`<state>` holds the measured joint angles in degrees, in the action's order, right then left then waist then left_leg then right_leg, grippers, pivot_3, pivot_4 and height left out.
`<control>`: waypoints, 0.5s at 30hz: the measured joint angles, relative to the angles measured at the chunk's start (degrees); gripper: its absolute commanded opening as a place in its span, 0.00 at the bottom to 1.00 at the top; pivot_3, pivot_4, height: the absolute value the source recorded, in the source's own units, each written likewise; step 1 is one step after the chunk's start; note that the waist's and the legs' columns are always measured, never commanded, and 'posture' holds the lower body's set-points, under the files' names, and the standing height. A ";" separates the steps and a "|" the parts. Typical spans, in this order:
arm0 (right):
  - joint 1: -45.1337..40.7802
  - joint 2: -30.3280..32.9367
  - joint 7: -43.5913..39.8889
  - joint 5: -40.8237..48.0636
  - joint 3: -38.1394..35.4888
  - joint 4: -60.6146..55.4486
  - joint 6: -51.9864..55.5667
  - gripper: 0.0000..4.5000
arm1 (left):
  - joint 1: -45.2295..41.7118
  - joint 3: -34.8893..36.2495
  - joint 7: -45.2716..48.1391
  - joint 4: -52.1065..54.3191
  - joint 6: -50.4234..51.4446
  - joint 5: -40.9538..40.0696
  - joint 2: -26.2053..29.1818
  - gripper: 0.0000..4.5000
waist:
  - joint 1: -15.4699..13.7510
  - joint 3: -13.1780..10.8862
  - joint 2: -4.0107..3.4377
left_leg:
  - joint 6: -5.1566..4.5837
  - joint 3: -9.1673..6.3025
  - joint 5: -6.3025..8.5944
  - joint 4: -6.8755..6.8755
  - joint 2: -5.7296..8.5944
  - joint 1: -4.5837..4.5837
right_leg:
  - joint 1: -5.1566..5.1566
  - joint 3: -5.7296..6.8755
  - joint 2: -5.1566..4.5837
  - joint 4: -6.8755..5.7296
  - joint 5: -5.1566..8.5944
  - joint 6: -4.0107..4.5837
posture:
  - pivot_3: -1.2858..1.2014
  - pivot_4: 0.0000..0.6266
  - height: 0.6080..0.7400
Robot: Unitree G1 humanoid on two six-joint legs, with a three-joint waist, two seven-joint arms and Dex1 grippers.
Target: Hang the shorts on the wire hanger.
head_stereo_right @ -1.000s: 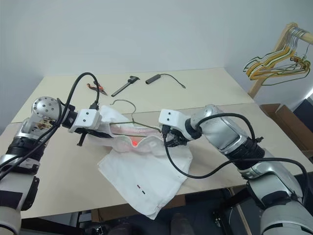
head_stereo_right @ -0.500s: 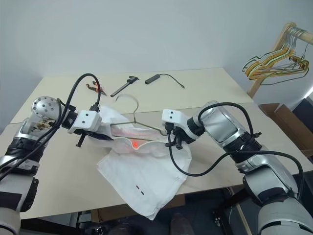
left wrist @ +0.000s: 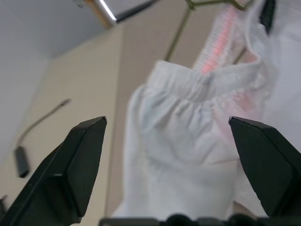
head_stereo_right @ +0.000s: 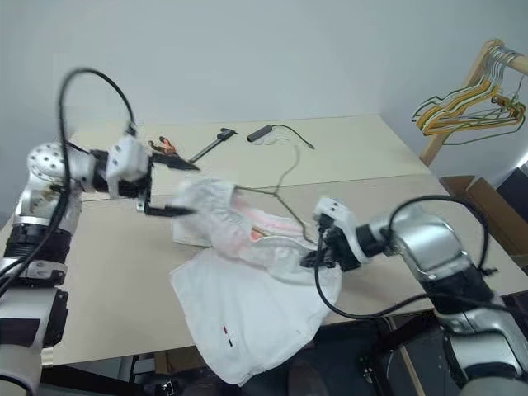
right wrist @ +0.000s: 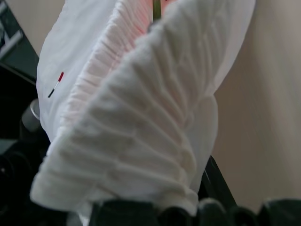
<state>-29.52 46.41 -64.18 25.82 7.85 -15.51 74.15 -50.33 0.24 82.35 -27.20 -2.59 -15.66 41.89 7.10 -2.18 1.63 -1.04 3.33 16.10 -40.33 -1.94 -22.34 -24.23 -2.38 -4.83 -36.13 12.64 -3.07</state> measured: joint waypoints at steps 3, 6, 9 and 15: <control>6.05 0.00 3.83 2.70 -7.77 -5.71 5.39 0.00 | -0.05 2.50 -4.07 2.03 5.06 -3.05 -2.38 1.00 | 0.01 0.00 0.00 | 0.00 -0.06 0.00 -0.01 0.00 0.02 | 0.04 0.00 0.00 -0.02 0.00 -0.01 | 0.45 0.00 1.00; 12.93 -1.31 8.31 4.59 -17.85 -12.14 11.94 0.00 | 2.07 7.26 -13.48 10.76 15.23 -10.53 -8.02 1.00 | -0.21 0.03 0.03 | -0.01 -0.32 0.01 -0.06 0.02 0.00 | 0.07 -0.02 -0.05 -0.01 -0.02 -0.08 | 0.44 0.00 1.00; 16.85 -2.27 13.87 4.56 -25.70 -16.04 16.81 0.00 | 5.35 9.94 -24.25 23.46 26.81 -19.92 -14.62 1.00 | -0.02 0.06 0.05 | -0.03 -0.35 0.03 -0.07 0.15 0.00 | 0.08 -0.10 -0.25 -0.03 -0.06 -0.18 | 0.43 0.00 1.00; 19.39 -6.29 28.83 4.77 -38.01 -15.69 17.91 0.00 | 11.70 9.23 -40.95 42.36 38.08 -29.53 -23.90 1.00 | 1.91 0.22 -0.03 | -0.07 -0.30 0.05 -0.07 0.28 0.21 | 0.26 -0.32 -0.26 -0.05 -0.14 -0.26 | 0.41 0.00 1.00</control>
<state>-10.13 40.12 -35.35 30.59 -30.17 -31.20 92.06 -38.62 9.47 41.40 15.16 35.49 -45.19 18.00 9.01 -1.96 1.60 -1.12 3.03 16.15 -40.40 -1.67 -22.13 -23.97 -2.70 -5.08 -36.19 12.50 -3.33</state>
